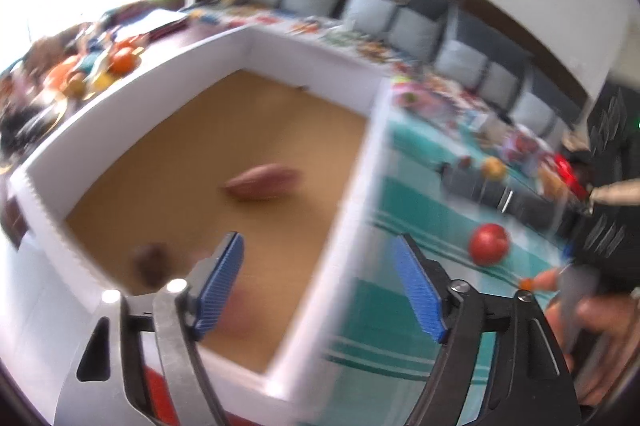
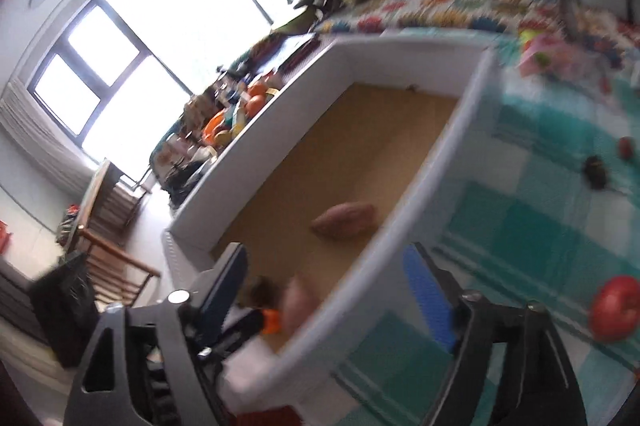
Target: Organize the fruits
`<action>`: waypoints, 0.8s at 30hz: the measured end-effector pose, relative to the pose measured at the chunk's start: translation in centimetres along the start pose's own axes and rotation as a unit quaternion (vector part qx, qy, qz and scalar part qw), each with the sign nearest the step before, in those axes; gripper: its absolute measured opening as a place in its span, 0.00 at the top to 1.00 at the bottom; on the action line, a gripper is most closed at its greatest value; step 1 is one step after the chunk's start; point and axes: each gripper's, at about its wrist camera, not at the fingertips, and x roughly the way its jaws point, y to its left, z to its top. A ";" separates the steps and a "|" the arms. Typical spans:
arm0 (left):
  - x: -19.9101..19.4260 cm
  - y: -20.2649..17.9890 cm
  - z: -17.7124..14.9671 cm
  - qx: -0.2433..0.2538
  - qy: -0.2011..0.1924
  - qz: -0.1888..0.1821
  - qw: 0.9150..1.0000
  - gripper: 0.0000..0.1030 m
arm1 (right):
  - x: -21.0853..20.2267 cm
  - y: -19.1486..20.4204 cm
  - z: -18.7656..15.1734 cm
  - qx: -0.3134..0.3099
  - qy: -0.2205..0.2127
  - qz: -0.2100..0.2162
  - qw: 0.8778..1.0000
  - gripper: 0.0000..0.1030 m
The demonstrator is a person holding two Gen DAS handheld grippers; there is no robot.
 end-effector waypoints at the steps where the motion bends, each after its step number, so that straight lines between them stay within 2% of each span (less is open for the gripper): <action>1: -0.1 -1.1 -0.4 0.012 -0.003 -0.012 1.000 0.18 | -1.1 -1.2 -1.3 -0.005 -0.010 -0.023 1.000 0.13; 3: 0.1 -4.4 -1.9 0.044 -0.002 -0.045 0.998 0.16 | -3.8 -4.1 -5.8 -0.020 -0.022 -0.092 0.995 0.13; 5: 1.6 -8.1 -4.2 0.082 0.024 -0.075 0.994 0.15 | -5.7 -6.9 -9.7 -0.029 -0.025 -0.152 0.988 0.13; 6: 2.4 -9.4 -5.2 0.096 0.039 -0.082 0.991 0.15 | -7.1 -9.1 -12.7 -0.027 -0.027 -0.197 0.980 0.13; 8: 5.0 -12.5 -8.5 0.132 0.071 -0.100 0.984 0.15 | -8.5 -11.8 -16.3 -0.013 -0.023 -0.257 0.966 0.13; 11: 8.2 -15.7 -12.4 0.171 0.119 -0.098 0.973 0.17 | -12.1 -16.6 -22.1 0.047 -0.030 -0.348 0.936 0.13; 14: 9.7 -18.1 -13.3 0.203 0.116 -0.090 0.968 0.16 | -15.0 -19.1 -24.8 0.086 -0.056 -0.379 0.920 0.10; 18: 12.3 -20.1 -11.9 0.232 0.088 -0.070 0.966 0.16 | -16.4 -21.9 -25.0 0.112 -0.068 -0.402 0.906 0.09; 22: 15.0 -20.2 -11.9 0.239 0.104 -0.041 0.965 0.15 | -15.6 -24.2 -25.1 0.133 -0.057 -0.398 0.906 0.09; 24: 14.9 -19.6 -12.3 0.241 0.078 -0.048 0.966 0.11 | -15.6 -24.2 -25.1 0.139 -0.058 -0.391 0.908 0.08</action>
